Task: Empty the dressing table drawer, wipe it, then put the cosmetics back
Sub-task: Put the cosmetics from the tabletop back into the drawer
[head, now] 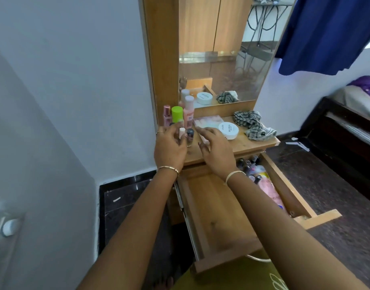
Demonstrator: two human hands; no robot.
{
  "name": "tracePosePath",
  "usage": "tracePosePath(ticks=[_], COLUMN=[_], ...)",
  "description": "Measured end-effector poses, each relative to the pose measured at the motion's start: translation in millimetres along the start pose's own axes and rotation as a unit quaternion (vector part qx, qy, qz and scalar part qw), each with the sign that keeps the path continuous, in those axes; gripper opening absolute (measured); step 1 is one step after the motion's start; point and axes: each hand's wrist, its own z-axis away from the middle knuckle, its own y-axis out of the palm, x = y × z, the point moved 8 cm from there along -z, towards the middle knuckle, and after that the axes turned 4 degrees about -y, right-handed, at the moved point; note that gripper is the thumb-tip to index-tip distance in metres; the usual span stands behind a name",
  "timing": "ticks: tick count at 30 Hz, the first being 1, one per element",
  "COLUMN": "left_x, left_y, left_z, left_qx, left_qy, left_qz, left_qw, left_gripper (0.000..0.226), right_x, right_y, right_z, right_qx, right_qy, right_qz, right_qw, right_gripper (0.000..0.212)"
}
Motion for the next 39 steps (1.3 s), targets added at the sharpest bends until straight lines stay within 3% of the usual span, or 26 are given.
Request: tracePosePath(ticks=[4, 7, 14, 27, 33, 39], left_x=[2.4, 4.5, 3.9, -2.6, -22.0, -26.0], left_y=[9.1, 9.9, 7.0, 3.8, 41.6, 110.1], left_z=[-18.9, -20.7, -17.1, 2.2, 35.7, 89.4], left_qx=[0.063, 0.065, 0.055, 0.090, 0.166, 0.278], left_qy=[0.005, 0.008, 0.018, 0.074, 0.061, 0.050], left_qz=[-0.128, -0.156, -0.120, -0.034, 0.061, 0.053], left_qw=[0.990, 0.986, 0.991, 0.993, 0.982, 0.958], left_gripper=[0.034, 0.031, 0.033, 0.030, 0.029, 0.027], right_x=[6.3, 8.9, 13.1, -23.3, -74.3, -120.6], right_y=[15.8, 20.8, 19.8, -43.6, -83.9, -109.7], right_z=[-14.1, -20.5, -22.4, 28.4, 80.1, 121.8], right_qx=[0.038, 0.050, 0.026, -0.044, -0.040, -0.027], right_qy=[-0.003, -0.001, -0.002, 0.031, 0.138, 0.177], right_qz=[0.025, 0.035, 0.033, -0.062, -0.134, -0.091], right_qw=[0.999, 0.998, 0.999, 0.997, 0.981, 0.979], right_gripper=[0.055, 0.050, 0.027, 0.024, 0.027, 0.026])
